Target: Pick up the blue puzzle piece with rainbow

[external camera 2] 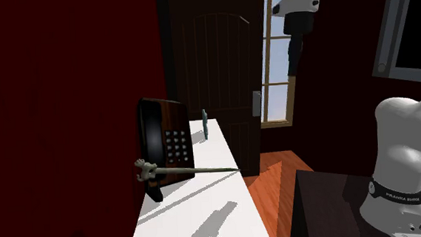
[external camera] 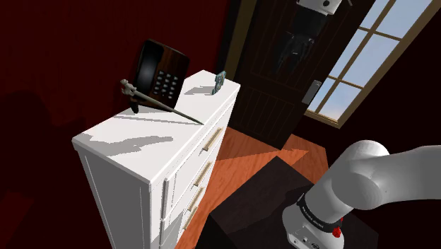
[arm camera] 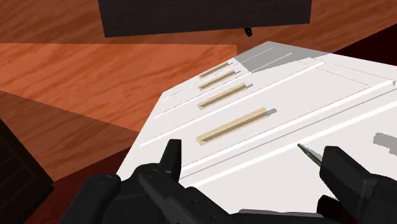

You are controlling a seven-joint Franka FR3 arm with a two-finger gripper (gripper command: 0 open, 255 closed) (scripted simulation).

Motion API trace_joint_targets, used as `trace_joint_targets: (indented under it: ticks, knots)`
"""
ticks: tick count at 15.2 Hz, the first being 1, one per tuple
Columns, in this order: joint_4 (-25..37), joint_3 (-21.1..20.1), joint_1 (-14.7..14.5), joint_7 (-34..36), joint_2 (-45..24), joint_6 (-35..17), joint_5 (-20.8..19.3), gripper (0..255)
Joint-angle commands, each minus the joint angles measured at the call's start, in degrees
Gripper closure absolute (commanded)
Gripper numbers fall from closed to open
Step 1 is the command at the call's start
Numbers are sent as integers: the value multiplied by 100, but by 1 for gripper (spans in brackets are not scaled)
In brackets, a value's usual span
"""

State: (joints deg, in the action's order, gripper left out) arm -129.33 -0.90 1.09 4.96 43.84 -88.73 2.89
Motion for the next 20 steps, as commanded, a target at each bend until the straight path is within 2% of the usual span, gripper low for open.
trace_joint_targets:
  ticks: [1,11,20]
  knots:
    - [0,0,0,0,0,0,0,0]
    - [1010,-518,565,1935,-2156,-994,46,0]
    - [2455,-588,917,3579,-4120,-1331,-218,0]
